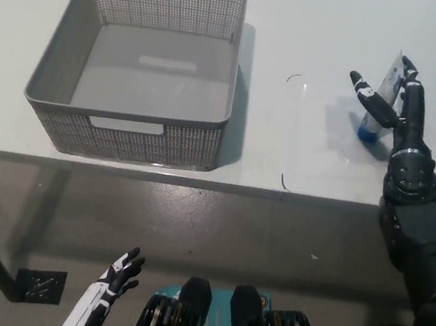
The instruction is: Use the right hand to pick up a shampoo and place it into a container on the left side
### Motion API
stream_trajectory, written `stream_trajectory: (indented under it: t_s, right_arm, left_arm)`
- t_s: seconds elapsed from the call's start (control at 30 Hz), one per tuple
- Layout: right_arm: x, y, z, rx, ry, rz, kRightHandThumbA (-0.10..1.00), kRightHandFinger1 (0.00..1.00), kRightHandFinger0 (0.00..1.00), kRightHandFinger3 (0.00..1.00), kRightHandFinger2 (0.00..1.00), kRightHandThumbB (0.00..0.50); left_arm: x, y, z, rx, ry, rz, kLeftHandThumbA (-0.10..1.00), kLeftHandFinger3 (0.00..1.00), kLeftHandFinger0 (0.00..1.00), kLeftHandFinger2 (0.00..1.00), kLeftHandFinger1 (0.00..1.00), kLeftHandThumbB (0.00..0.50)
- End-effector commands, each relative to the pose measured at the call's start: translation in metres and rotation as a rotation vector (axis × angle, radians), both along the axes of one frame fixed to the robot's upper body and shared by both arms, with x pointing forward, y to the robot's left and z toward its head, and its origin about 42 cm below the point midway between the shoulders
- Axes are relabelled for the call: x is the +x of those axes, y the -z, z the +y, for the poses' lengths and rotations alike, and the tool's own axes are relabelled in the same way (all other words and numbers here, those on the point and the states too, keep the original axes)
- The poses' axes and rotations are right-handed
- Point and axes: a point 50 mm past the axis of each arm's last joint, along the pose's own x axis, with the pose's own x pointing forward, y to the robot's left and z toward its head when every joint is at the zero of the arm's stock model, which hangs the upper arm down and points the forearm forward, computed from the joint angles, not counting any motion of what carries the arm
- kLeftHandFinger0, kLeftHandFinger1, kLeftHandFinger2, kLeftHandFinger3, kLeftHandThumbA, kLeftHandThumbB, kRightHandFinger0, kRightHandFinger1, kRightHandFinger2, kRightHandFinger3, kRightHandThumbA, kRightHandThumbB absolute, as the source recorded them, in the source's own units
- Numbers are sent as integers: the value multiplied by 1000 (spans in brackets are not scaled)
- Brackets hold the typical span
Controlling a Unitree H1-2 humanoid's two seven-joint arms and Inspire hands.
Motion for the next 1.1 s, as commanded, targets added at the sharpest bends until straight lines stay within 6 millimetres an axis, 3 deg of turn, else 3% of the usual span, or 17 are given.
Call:
stream_trajectory:
  t_s: [0.0, 0.03, 0.07, 0.1, 0.13, 0.17, 0.2, 0.23, 0.3, 0.37, 0.43, 0.57, 0.73, 1.07]
  right_arm:
    - [18, -45, 12, 78, 19, -143, 597, 1000, 1000, 1000, 1000, 403]
    - [18, -45, 12, 117, 28, -139, 552, 1000, 1000, 1000, 1000, 404]
    - [19, -46, 13, 124, 38, -129, 421, 835, 786, 1000, 927, 376]
    - [21, -47, 15, 144, 63, -106, 257, 554, 472, 847, 697, 343]
    - [22, -47, 15, 174, 92, -89, -60, 304, 168, 485, 456, 281]
    - [22, -47, 14, 175, 98, -92, -97, 229, 67, 355, 411, 251]
    - [22, -47, 14, 173, 106, -95, -99, 214, 23, 365, 460, 247]
    - [22, -47, 14, 173, 101, -106, -100, 140, 1, 356, 468, 204]
    - [22, -49, 14, 177, 92, -109, -100, 215, 0, 520, 597, 170]
    - [23, -51, 15, 169, 86, -118, -100, 245, 0, 545, 621, 168]
    - [23, -51, 14, 173, 83, -133, -100, 243, 0, 543, 618, 146]
    - [23, -53, 11, 200, 84, -139, -100, 293, 0, 644, 667, 144]
    - [24, -59, 11, 222, 94, -181, -100, 301, 0, 634, 653, 164]
    - [32, -124, 37, 228, 12, -398, -100, 265, 0, 681, 658, 145]
  left_arm:
    - [7, -11, 1, 8, 25, -62, 1000, 1000, 1000, 1000, 1000, 207]
    - [7, -12, 1, 9, 26, -63, 1000, 1000, 1000, 1000, 1000, 208]
    - [8, -12, 1, 11, 26, -63, 1000, 1000, 1000, 1000, 1000, 216]
    - [8, -12, 1, 14, 26, -62, 1000, 1000, 1000, 1000, 1000, 222]
    - [9, -13, 1, 11, 26, -61, 1000, 1000, 1000, 1000, 1000, 224]
    - [10, -13, 1, 13, 26, -62, 1000, 1000, 1000, 1000, 1000, 229]
    - [10, -13, 0, 13, 26, -62, 1000, 1000, 1000, 1000, 1000, 230]
    - [12, -14, 0, 8, 25, -62, 1000, 1000, 1000, 1000, 1000, 223]
    - [15, -15, 1, 9, 23, -65, 1000, 1000, 1000, 1000, 1000, 229]
    - [16, -17, 1, 0, 31, -74, 1000, 1000, 1000, 1000, 1000, 208]
    - [18, -17, 1, 7, 26, -68, 1000, 1000, 1000, 1000, 1000, 229]
    - [17, -18, 1, 14, 28, -68, 1000, 1000, 1000, 1000, 1000, 221]
    - [17, -17, 2, 20, 29, -66, 1000, 1000, 1000, 1000, 1000, 210]
    - [18, -15, 2, 27, 31, -69, 1000, 1000, 1000, 1000, 1000, 213]
